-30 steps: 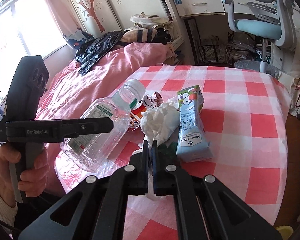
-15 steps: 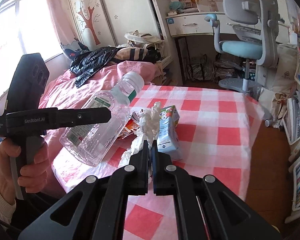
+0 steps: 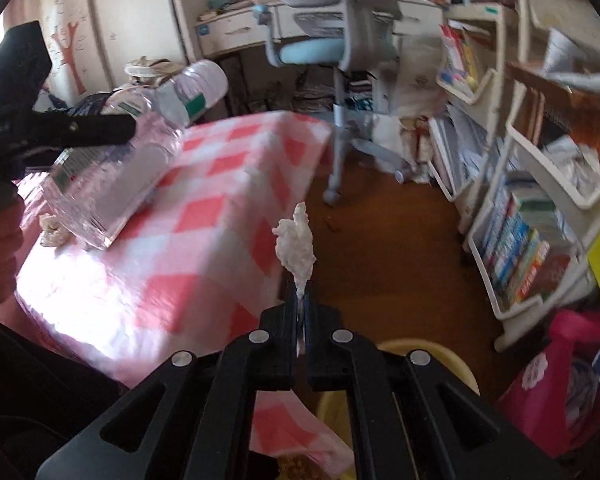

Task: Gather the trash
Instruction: 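Carry bottle and tissue over the yellow wastebasket and open both tools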

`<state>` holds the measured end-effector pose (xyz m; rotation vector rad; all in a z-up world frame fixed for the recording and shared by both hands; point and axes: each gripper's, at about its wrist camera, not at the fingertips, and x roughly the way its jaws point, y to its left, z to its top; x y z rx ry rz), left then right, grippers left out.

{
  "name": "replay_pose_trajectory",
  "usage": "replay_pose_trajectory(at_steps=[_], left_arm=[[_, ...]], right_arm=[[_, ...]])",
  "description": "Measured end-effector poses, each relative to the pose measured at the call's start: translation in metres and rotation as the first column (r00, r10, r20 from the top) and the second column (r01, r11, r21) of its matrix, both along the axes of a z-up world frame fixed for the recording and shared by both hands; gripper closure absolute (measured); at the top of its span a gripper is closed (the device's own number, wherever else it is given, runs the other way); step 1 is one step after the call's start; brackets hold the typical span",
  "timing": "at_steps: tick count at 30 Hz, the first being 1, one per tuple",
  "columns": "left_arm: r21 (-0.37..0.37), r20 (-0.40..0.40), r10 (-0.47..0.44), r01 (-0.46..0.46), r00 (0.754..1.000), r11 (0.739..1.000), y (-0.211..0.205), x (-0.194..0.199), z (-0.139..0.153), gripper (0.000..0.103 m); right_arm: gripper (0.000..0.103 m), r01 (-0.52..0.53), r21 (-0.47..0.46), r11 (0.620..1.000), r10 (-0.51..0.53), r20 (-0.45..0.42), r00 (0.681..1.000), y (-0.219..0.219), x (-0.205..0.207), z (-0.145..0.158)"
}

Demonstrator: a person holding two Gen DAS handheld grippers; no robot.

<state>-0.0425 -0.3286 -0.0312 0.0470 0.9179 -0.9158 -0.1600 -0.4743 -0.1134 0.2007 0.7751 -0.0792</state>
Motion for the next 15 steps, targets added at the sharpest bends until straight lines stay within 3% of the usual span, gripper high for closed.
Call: replay_pose_trajectory(at_steps=[4,10,14,15], left_arm=[[0.063,-0.022,-0.091,0.092,0.996,0.994,-0.053,-0.014,-0.027,0.035],[0.143,-0.088,-0.207,0.218,0.974,0.965,-0.120,-0.038,-0.074,0.035],[0.212,-0.153,-0.253,0.282,0.955,0.936,-0.162,-0.052,-0.110,0.034],[0.230,-0.173,-0.257,0.293,0.951,0.928,-0.170,-0.055,-0.119,0.034]], right_arm=[[0.099,0.097,0.053,0.994,-0.091,-0.100,0.991,-0.039,-0.016,-0.057],[0.095,0.142,0.127,0.982,-0.114,-0.206,0.972,-0.068,-0.029,-0.123],[0.049,0.186,0.155,0.970,-0.149,-0.226,0.963,-0.077,-0.043,-0.143],[0.048,0.196,0.154,0.969,-0.160,-0.220,0.962,-0.078,-0.047,-0.144]])
